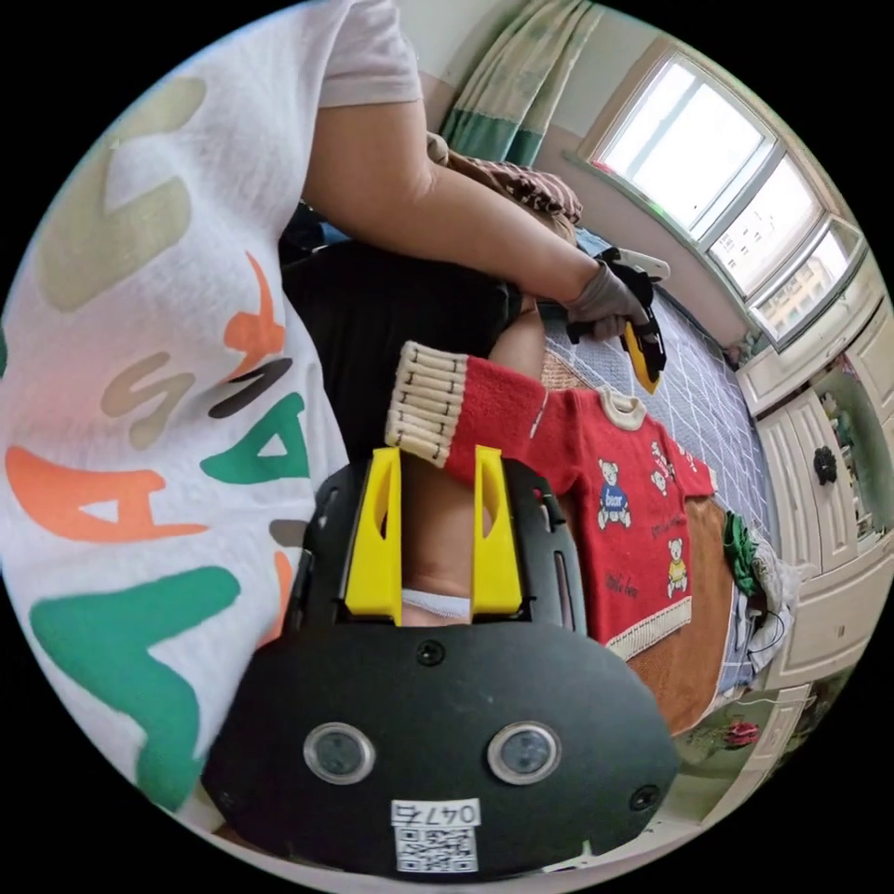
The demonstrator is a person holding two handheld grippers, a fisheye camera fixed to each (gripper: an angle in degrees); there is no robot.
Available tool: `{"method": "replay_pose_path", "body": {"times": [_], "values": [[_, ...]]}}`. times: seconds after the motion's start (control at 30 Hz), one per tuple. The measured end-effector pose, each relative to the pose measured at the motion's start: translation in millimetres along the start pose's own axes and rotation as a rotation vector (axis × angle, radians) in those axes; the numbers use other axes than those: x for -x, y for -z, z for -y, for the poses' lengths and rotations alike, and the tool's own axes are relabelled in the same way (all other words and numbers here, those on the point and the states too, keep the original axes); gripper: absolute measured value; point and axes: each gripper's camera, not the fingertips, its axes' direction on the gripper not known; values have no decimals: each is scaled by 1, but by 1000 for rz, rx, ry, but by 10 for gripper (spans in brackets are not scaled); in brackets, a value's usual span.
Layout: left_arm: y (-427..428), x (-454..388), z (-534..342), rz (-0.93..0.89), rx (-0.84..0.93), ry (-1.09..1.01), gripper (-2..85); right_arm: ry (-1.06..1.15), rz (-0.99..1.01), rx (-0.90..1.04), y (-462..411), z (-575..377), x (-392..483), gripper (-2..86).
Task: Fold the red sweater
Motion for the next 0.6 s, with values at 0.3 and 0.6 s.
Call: {"method": "replay_pose_path", "body": {"times": [0.3,0.6], "values": [[16,-5,-11,31,0,9,-10,-154,-46,-76,43,-1,-42,2],[27,-31,2,119,-17,-12,-10,-332,-185,-77,33,2,-196,1]]}}
